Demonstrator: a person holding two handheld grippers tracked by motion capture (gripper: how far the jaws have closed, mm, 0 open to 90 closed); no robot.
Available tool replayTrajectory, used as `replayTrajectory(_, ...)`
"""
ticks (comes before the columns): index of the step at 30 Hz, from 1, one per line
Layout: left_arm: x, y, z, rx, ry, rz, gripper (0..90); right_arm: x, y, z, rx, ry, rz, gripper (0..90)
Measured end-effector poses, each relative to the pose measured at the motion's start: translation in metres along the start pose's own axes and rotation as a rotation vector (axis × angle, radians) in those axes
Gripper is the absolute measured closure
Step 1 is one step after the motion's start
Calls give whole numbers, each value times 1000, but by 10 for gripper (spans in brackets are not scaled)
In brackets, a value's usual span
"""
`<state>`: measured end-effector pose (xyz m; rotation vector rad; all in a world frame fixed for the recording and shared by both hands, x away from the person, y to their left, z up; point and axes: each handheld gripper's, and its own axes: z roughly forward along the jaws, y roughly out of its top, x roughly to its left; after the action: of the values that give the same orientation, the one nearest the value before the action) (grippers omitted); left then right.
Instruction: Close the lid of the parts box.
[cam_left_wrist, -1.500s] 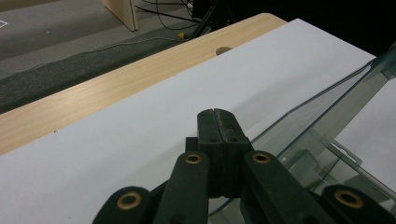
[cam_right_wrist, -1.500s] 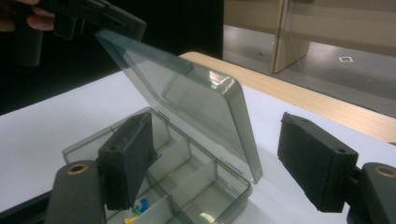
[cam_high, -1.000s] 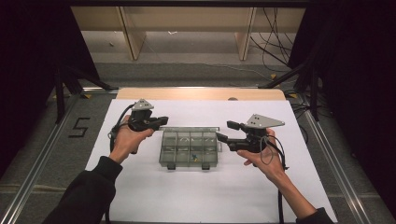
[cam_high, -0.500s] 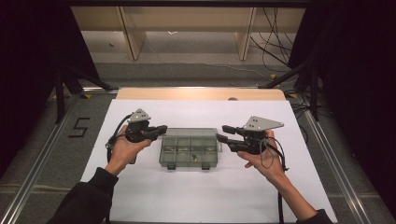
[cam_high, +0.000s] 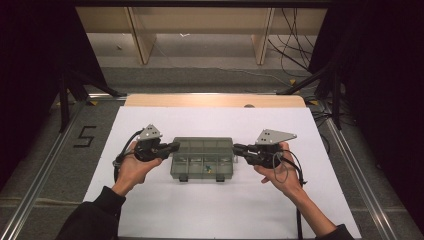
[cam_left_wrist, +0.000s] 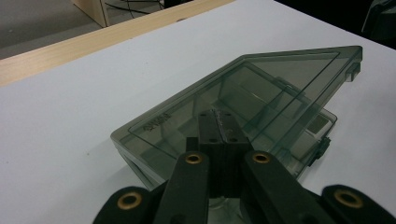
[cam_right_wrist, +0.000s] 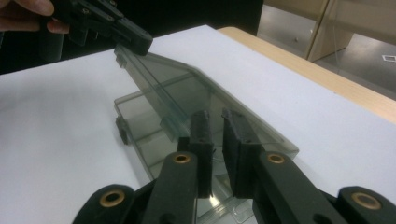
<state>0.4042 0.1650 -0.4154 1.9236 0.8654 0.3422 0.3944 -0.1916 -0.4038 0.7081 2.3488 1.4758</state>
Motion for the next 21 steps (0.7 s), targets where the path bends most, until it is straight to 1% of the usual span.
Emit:
replayTrajectory(1, -1, -1, -1, 7, 7, -3, 895, 1, -1, 1, 3, 2, -3, 832)
replayTrajectory(2, -1, -2, -1, 1, 3, -3, 895, 1, -1, 2, -4, -5, -18, 836)
replayTrajectory(3, -1, -3, -1, 9, 5, -5, 895, 1, -2, 3, 8, 3, -22, 839)
replayTrajectory(4, 0, -4, -1, 2, -2, 0, 895, 1, -2, 3, 13, -1, -26, 842)
replayTrajectory(5, -1, -5, -2, 10, 2, -9, 896, 2, -2, 4, 17, 3, -26, 843)
replayTrajectory(6, -1, -6, -2, 3, 1, -13, 896, 2, -3, 5, 14, 2, -28, 845)
replayTrajectory(8, -1, -7, -3, 8, -1, -6, 896, 3, -5, 6, 33, 1, -33, 846)
replayTrajectory(9, -1, -8, -3, 2, -4, -7, 895, 3, -6, 6, 36, 2, -33, 847)
replayTrajectory(10, -2, -9, -4, 11, 0, -8, 896, 3, -6, 7, 45, 9, -35, 847)
replayTrajectory(11, -2, -10, -4, 4, -2, 2, 896, 4, -8, 8, 44, 7, -33, 847)
replayTrajectory(12, -2, -11, -4, 8, -4, 4, 896, 5, -8, 9, 48, 8, -36, 847)
replayTrajectory(13, -3, -12, -4, 7, -6, -4, 895, 6, -9, 10, 64, 11, -38, 848)
replayTrajectory(14, -3, -13, -5, 18, -4, 4, 895, 6, -10, 10, 66, 4, -46, 847)
replayTrajectory(15, -2, -15, -4, 12, -9, 9, 895, 6, -10, 11, 73, 4, -55, 848)
replayTrajectory(16, -3, -15, -4, 27, -1, 8, 895, 7, -11, 11, 78, 2, -54, 848)
replayTrajectory(17, -2, -17, -3, 21, -2, 10, 895, 7, -11, 12, 76, 8, -47, 848)
replayTrajectory(18, -2, -18, -3, 30, -7, 9, 895, 7, -12, 12, 79, 3, -58, 848)
replayTrajectory(19, -2, -19, -3, 31, -5, 12, 895, 7, -12, 12, 90, 10, -52, 848)
replayTrajectory(20, -2, -20, -3, 23, -7, 13, 895, 7, -13, 13, 85, 1, -61, 848)
replayTrajectory(21, -2, -20, -3, 22, -9, 12, 895, 8, -14, 14, 94, 6, -58, 848)
